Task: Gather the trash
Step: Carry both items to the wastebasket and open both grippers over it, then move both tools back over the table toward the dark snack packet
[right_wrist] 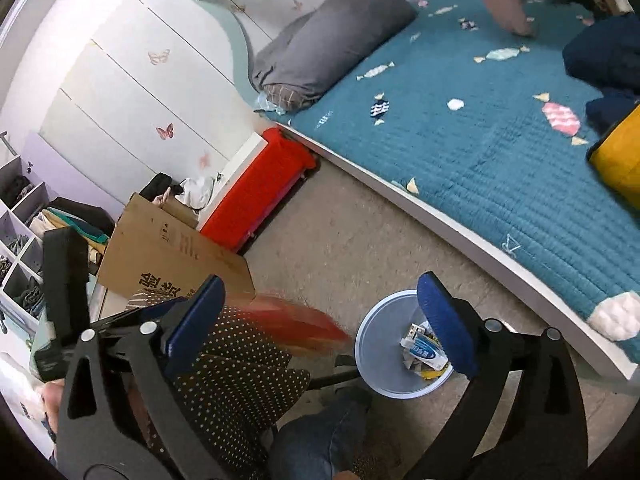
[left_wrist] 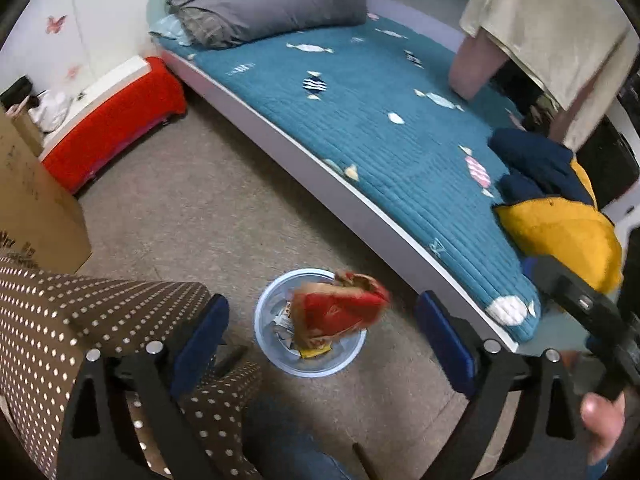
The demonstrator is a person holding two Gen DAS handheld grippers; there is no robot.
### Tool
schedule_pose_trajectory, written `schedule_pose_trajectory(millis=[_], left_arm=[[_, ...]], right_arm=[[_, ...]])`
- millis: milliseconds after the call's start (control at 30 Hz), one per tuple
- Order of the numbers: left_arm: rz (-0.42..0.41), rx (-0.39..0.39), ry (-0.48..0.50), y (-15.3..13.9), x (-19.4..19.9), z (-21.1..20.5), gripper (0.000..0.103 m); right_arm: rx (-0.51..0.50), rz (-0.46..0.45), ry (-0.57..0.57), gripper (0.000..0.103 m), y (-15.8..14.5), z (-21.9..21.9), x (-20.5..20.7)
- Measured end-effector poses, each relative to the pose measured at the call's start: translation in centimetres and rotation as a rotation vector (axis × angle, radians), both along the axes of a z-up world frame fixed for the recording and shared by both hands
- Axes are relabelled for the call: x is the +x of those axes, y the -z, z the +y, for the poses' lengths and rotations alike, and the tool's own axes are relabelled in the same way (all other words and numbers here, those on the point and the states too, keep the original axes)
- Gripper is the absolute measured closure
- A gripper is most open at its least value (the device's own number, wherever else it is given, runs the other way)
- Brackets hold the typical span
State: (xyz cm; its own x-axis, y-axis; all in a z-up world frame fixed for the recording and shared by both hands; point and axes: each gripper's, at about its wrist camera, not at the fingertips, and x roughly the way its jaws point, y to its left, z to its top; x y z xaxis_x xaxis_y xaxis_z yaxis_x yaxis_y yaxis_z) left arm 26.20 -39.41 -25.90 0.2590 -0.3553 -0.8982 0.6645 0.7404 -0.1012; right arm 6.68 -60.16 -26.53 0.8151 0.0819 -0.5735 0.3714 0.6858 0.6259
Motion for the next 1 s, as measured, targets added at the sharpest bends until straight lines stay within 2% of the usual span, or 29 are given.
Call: schedule_pose_trajectory(millis=[100,400,633,1000], left_arm=[[-0.016,-0.026,-0.035,-1.0,-0.2,1.3,0.010],[-0.172,-0.093,-0.103,-6.1,-2.5,6.7,0.009],[-0.246,-0.166,-0.154,-9.8,-4.2,11.2,0.009],[-0.331,-0.211,-0.253,-13.2,-5.6,18.5,0.009]], right_arm=[[-0.017,0.005,0.012,0.006,-0.7,0.5,-0.7],[-0.077,-0.004,0.016,0.006,-3.6,3.1,-1.0],[-0.142,-0.051,-0.041,0.006,-7.8,6.9,-0.5],[-0.228,-0.111,-0.163,0.006,-12.8,13.8,1.2]])
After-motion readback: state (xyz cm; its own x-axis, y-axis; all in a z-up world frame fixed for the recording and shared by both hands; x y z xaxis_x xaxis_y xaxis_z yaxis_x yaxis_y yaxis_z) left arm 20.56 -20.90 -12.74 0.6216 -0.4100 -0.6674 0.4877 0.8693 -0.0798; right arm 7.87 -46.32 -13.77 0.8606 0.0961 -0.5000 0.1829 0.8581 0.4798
